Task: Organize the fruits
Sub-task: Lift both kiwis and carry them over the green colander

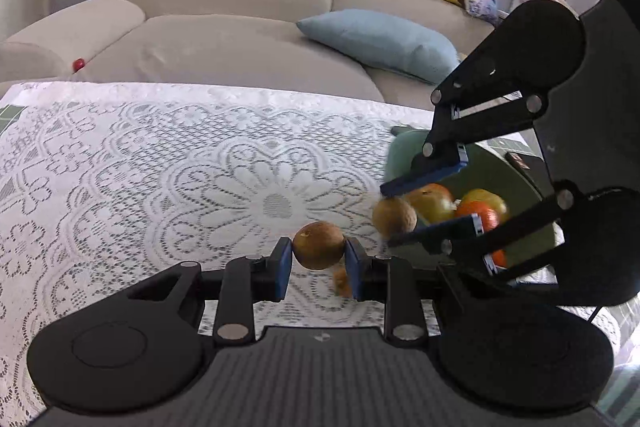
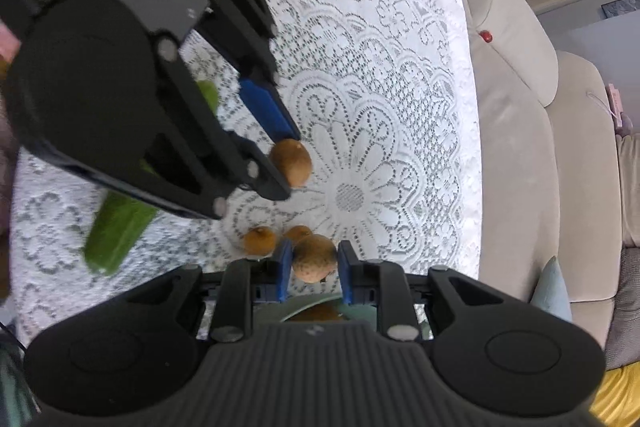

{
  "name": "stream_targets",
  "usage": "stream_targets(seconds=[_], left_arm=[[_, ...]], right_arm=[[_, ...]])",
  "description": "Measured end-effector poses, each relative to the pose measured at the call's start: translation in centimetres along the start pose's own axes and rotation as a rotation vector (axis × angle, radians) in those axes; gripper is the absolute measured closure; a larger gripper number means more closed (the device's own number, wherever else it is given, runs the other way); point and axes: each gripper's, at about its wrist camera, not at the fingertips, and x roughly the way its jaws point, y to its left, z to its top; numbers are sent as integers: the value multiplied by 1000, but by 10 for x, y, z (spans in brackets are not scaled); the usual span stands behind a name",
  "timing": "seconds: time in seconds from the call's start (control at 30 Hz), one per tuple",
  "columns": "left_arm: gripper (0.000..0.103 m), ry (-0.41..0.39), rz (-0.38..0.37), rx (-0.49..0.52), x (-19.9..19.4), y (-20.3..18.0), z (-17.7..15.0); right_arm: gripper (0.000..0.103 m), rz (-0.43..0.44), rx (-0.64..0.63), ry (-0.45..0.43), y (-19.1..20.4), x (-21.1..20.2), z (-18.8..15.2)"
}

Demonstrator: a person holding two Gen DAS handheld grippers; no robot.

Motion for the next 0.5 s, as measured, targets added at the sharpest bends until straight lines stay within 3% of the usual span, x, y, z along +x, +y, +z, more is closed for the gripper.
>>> stream_targets(seconds=[0.23, 0.5], left_arm=[[72, 4, -29, 25, -3, -24, 8], [72, 1, -57, 83, 5, -53, 20]], right_arm=[[83, -34, 46, -32, 8, -21, -30], [83, -75, 205, -57, 4, -33, -69]])
